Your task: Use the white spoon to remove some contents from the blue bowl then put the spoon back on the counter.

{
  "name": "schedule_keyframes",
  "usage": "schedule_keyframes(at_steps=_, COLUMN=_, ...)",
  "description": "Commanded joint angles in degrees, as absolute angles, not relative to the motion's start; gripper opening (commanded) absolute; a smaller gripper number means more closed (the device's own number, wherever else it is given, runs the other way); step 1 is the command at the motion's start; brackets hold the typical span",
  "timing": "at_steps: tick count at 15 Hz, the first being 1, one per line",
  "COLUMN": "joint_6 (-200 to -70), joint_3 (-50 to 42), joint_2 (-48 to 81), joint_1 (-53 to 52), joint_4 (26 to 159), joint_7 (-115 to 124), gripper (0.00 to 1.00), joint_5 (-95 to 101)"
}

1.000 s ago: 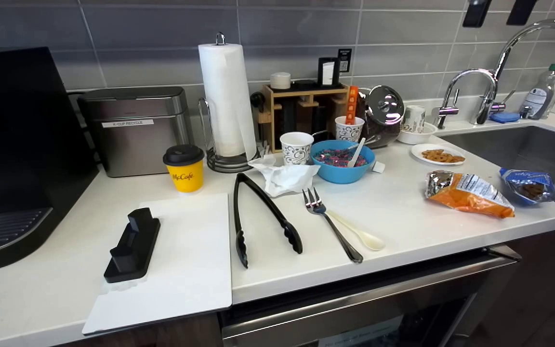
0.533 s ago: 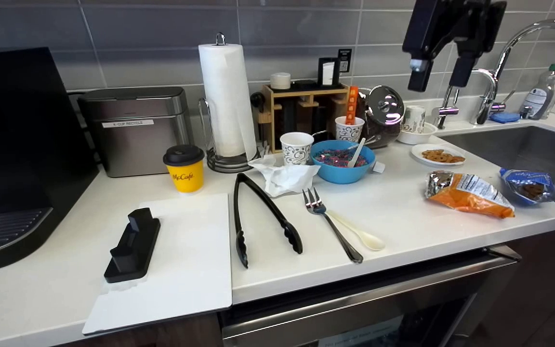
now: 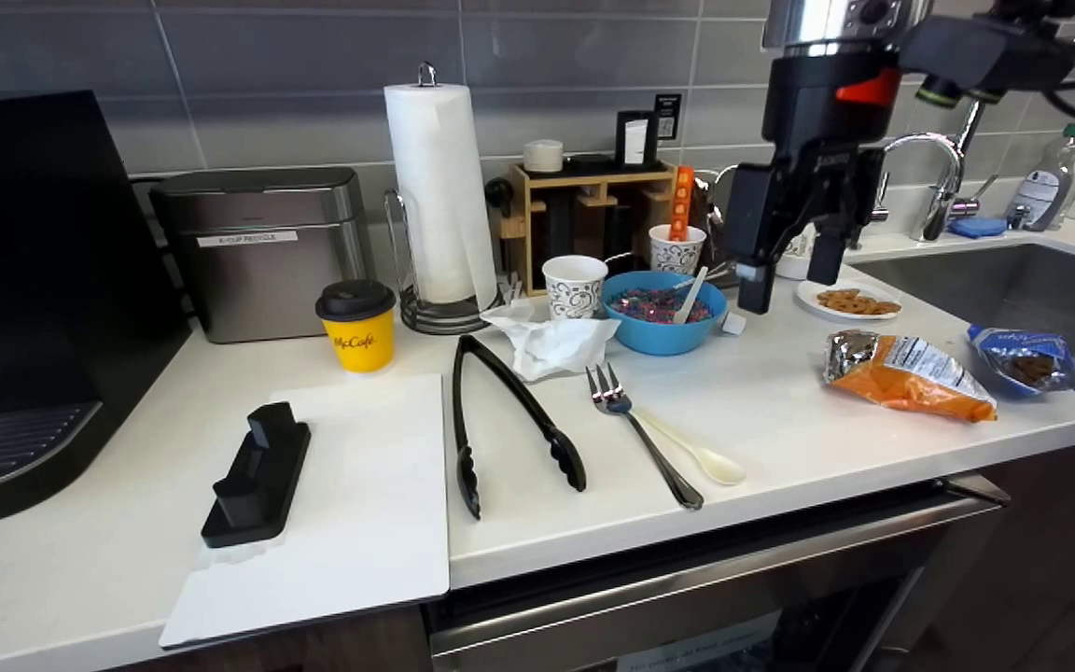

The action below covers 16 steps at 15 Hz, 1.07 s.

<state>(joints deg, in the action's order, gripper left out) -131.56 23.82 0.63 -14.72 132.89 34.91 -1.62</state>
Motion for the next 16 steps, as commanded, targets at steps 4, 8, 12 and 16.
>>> schedule_keyframes(at_steps=4, joint_6=-136.4, joint_3=19.6, joint_2=6.6, joint_1=-17.7, joint_4=131.6, joint_7=34.9, gripper=1.0, joint_5=0.8)
schedule_keyframes(at_steps=8, joint_6=-136.4, joint_3=19.3, joint_2=6.2, joint_1=-18.0, joint_4=131.4, joint_7=34.9, gripper=1.0, joint_5=0.9)
schedule_keyframes(at_steps=12, joint_6=-137.6, joint_3=18.8, joint_2=8.7, joint_1=-18.2, joint_4=130.4, joint_7=35.1, gripper=1.0, joint_5=2.0)
schedule_keyframes(at_steps=16, joint_6=-139.3, joint_3=16.3, joint_2=14.7, joint_1=-19.3, joint_4=128.3, joint_7=37.1, gripper=1.0, joint_5=4.8)
